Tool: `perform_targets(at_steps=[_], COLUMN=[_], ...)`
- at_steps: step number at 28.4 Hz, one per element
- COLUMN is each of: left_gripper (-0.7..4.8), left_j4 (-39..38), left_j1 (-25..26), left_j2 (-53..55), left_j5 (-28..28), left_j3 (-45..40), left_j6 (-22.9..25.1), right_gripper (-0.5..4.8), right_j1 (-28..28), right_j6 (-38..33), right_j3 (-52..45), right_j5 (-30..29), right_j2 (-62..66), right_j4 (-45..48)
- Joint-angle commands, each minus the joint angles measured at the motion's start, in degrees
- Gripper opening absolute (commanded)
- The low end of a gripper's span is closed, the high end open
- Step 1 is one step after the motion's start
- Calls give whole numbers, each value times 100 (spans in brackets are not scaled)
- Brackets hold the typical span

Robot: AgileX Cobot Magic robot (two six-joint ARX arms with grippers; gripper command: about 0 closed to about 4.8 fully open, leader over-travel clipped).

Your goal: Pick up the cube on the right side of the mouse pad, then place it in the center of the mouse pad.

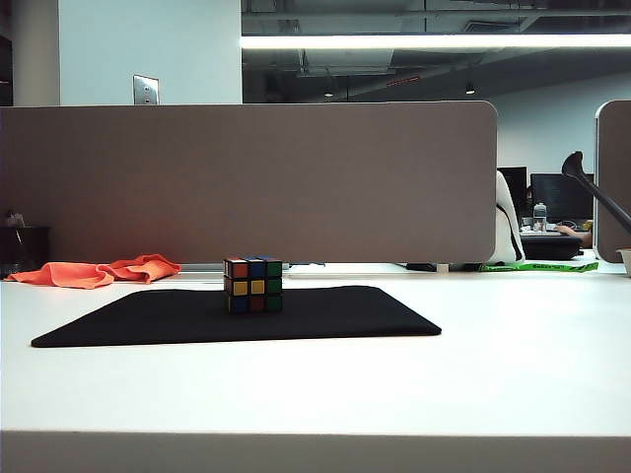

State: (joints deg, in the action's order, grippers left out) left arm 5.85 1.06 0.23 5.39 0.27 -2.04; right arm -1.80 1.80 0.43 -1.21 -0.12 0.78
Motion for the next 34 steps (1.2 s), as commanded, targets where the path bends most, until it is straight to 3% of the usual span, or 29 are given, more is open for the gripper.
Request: perform_targets(at_steps=[1,10,16,23,27,34], left_gripper=[-6,-6,-6,-6,-6,-6], left_j4=[107,111,116,111,114,105], left_j1=[7,7,7,7,7,7], left_j2=[7,7,7,7,7,7], left_j5=[133,280,-179,-173,-173,-170], left_j3=[15,15,15,15,15,15], left_j6=[-13,15,376,396,815,802], right_gripper=[-1,-1,-1,-1,-1,-1], right_j1=[2,2,2,2,2,2], right_j6=[15,13,13,13,15,13], right_j3=[-2,-2,-2,-2,-2,-2], right_j5=[7,-2,-2,-2,-2,-2], right_j2=[0,-2,0,-2,0,0], right_j4=[76,74,74,72,72,74])
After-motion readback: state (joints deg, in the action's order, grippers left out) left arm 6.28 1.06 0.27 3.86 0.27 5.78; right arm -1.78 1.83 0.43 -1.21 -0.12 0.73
